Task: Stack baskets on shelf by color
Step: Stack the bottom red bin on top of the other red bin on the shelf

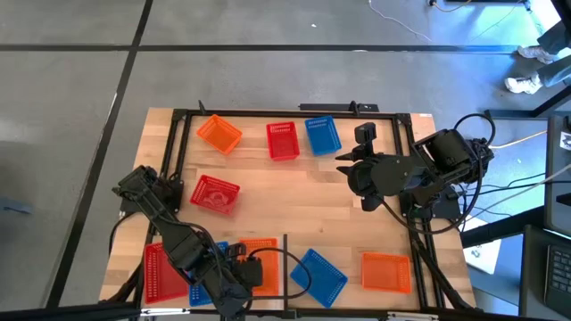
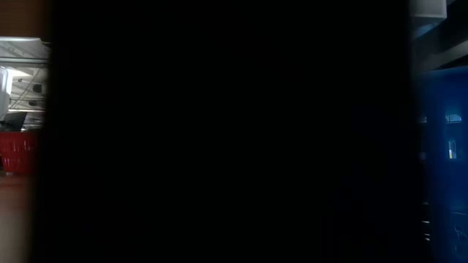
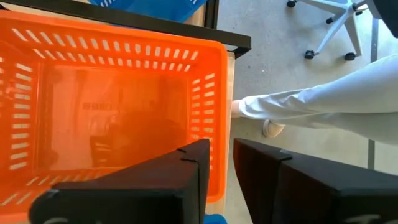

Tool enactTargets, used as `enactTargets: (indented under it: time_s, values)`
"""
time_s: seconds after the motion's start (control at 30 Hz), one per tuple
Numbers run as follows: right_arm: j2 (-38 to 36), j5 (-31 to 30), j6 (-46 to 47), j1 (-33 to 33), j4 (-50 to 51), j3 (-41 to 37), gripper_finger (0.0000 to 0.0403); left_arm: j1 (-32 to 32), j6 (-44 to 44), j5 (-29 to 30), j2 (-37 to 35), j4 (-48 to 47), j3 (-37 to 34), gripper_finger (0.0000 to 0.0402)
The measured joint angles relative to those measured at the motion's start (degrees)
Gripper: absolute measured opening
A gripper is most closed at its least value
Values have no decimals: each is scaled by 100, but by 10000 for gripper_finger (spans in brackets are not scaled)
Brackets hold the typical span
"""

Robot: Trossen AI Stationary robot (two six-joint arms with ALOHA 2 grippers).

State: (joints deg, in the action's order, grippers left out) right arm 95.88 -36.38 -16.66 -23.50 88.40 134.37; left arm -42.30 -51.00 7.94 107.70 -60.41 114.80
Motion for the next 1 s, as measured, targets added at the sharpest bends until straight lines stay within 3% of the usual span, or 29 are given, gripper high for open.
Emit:
enactTargets:
  time_s: [0.23, 0.5, 0.67, 0.87, 1.0]
  values:
    - [0, 314, 654, 1, 6, 0, 113, 70, -136, 31, -162, 70, 0, 60]
    - [-26, 397, 1713, 66, 171, -2, 113, 65, -172, 1013, -778, -493, 2, 60]
    - [-68, 1342, 2496, 446, 172, -2, 113, 84, -786, 1901, -1075, -1395, 2, 60]
    - [-68, 2073, 2536, 834, 164, -4, 113, 185, -2154, 1964, -1232, -2871, 4, 60]
    - [-68, 2511, 2540, 1055, 160, -4, 113, 170, -2302, 1959, -1297, -2902, -32, 60]
